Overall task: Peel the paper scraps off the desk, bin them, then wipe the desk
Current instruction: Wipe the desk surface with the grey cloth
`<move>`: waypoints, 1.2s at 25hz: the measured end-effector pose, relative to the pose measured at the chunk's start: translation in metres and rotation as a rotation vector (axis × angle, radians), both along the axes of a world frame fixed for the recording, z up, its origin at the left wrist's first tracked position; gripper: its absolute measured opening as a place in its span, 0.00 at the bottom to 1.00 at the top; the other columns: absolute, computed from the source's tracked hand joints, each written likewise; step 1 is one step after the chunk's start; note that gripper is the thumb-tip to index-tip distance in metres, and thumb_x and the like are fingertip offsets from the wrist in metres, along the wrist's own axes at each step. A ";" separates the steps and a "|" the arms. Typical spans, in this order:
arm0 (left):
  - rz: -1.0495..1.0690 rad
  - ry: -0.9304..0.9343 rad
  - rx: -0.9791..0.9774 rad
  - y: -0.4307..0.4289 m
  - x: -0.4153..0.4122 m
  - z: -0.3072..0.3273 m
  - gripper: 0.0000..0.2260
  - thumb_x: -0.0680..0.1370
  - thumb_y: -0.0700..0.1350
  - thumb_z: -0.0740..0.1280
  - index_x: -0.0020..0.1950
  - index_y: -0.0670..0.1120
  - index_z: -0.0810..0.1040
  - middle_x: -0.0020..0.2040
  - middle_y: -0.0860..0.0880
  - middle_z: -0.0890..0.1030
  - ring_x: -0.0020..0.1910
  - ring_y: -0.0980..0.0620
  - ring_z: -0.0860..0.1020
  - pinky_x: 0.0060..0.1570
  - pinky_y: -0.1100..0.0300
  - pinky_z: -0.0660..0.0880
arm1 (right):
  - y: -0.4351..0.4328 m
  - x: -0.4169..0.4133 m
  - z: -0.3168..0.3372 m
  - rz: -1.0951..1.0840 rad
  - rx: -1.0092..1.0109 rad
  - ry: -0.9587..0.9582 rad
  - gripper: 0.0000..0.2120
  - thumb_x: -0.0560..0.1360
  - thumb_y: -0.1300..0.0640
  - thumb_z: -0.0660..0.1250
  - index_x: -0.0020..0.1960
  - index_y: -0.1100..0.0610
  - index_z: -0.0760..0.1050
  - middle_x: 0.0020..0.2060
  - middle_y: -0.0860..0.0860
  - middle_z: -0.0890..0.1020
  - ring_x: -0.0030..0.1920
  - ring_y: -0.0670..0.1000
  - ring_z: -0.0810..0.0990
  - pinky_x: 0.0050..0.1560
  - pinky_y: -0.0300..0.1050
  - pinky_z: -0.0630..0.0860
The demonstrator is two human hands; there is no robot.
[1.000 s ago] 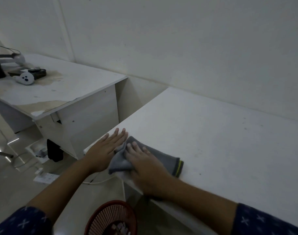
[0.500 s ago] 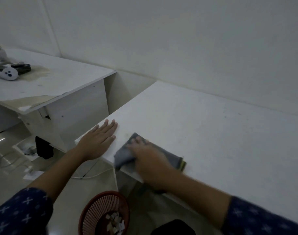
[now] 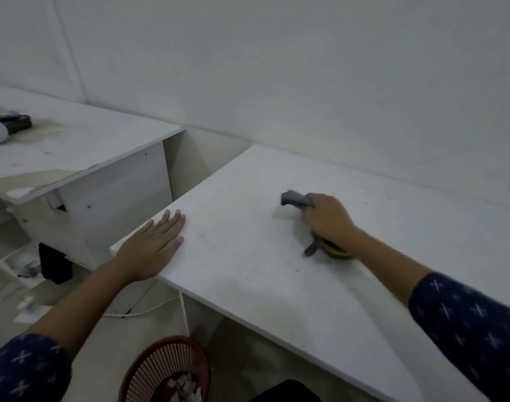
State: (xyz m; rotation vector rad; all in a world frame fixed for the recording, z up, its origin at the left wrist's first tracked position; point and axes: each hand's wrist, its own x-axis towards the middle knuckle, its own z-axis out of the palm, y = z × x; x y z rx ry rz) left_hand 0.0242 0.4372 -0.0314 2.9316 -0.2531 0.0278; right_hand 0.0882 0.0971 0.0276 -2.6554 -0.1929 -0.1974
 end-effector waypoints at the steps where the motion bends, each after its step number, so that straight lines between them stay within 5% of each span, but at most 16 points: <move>1: -0.002 0.000 -0.037 0.001 0.000 0.000 0.29 0.75 0.57 0.38 0.75 0.51 0.41 0.77 0.54 0.43 0.72 0.63 0.40 0.72 0.62 0.41 | 0.029 -0.022 -0.002 0.175 -0.016 -0.026 0.14 0.74 0.62 0.57 0.57 0.56 0.76 0.56 0.56 0.80 0.58 0.56 0.77 0.51 0.42 0.69; 4: 0.016 -0.015 -0.266 0.001 -0.001 0.004 0.25 0.79 0.56 0.39 0.75 0.50 0.42 0.75 0.56 0.46 0.72 0.65 0.45 0.69 0.68 0.42 | 0.119 -0.079 -0.038 0.849 -0.187 -0.078 0.24 0.78 0.57 0.55 0.74 0.49 0.60 0.74 0.49 0.62 0.75 0.50 0.57 0.74 0.48 0.50; 7: 0.079 -0.067 -0.448 -0.001 0.002 0.009 0.30 0.75 0.61 0.40 0.75 0.50 0.43 0.74 0.58 0.46 0.72 0.64 0.48 0.69 0.68 0.45 | 0.174 -0.028 -0.042 0.885 -0.233 -0.052 0.26 0.79 0.58 0.53 0.76 0.51 0.53 0.77 0.49 0.54 0.77 0.51 0.48 0.75 0.51 0.43; 12: 0.148 -0.002 -0.214 -0.005 0.005 0.010 0.30 0.76 0.64 0.36 0.73 0.51 0.36 0.73 0.56 0.36 0.72 0.63 0.38 0.68 0.67 0.39 | 0.194 0.102 -0.052 0.538 -0.216 0.003 0.27 0.77 0.58 0.55 0.75 0.52 0.55 0.76 0.52 0.56 0.76 0.55 0.50 0.75 0.56 0.48; 16: 0.101 0.010 -0.060 -0.002 0.013 0.005 0.36 0.68 0.64 0.30 0.74 0.52 0.37 0.73 0.57 0.36 0.72 0.59 0.34 0.69 0.65 0.35 | 0.081 0.167 -0.054 -0.141 -0.247 0.017 0.29 0.76 0.56 0.57 0.74 0.62 0.54 0.75 0.60 0.56 0.75 0.61 0.52 0.75 0.56 0.50; 19: 0.094 0.003 -0.035 -0.001 0.014 0.001 0.36 0.69 0.64 0.31 0.75 0.50 0.39 0.74 0.55 0.38 0.72 0.59 0.34 0.70 0.64 0.36 | -0.001 0.139 -0.035 -0.344 -0.101 0.140 0.22 0.77 0.58 0.58 0.70 0.65 0.63 0.71 0.62 0.64 0.70 0.62 0.64 0.71 0.55 0.63; 21: 0.091 0.007 -0.034 -0.001 0.014 0.002 0.35 0.70 0.63 0.32 0.76 0.50 0.40 0.75 0.54 0.39 0.71 0.60 0.35 0.71 0.63 0.36 | -0.009 0.108 -0.002 -0.279 -0.024 0.142 0.11 0.75 0.59 0.62 0.55 0.64 0.72 0.60 0.59 0.76 0.53 0.60 0.77 0.51 0.49 0.75; 23: 0.091 0.027 -0.052 -0.003 0.015 0.002 0.30 0.75 0.60 0.35 0.76 0.49 0.41 0.76 0.52 0.41 0.71 0.61 0.37 0.71 0.62 0.38 | 0.017 0.070 0.022 -0.228 -0.041 0.047 0.07 0.74 0.63 0.58 0.50 0.61 0.73 0.53 0.59 0.80 0.45 0.58 0.78 0.39 0.44 0.70; 26: 0.106 0.038 -0.026 -0.005 0.013 0.005 0.24 0.81 0.54 0.38 0.75 0.48 0.41 0.77 0.50 0.41 0.71 0.60 0.38 0.72 0.60 0.39 | 0.103 -0.010 -0.002 0.190 -0.199 -0.062 0.16 0.75 0.61 0.56 0.60 0.59 0.73 0.61 0.58 0.76 0.64 0.58 0.73 0.59 0.50 0.69; 28: 0.109 0.025 0.036 -0.004 0.013 0.002 0.25 0.79 0.54 0.36 0.75 0.47 0.40 0.76 0.50 0.39 0.70 0.59 0.37 0.71 0.60 0.39 | 0.146 -0.057 -0.035 0.571 -0.250 -0.045 0.23 0.76 0.59 0.56 0.72 0.55 0.62 0.73 0.55 0.63 0.76 0.56 0.54 0.74 0.55 0.50; 30: 0.128 0.030 0.021 -0.004 0.013 0.001 0.24 0.81 0.53 0.38 0.75 0.48 0.40 0.76 0.50 0.40 0.72 0.58 0.38 0.72 0.58 0.40 | 0.137 -0.039 -0.047 0.597 -0.159 -0.025 0.27 0.76 0.59 0.56 0.74 0.49 0.58 0.76 0.52 0.57 0.77 0.55 0.48 0.75 0.55 0.46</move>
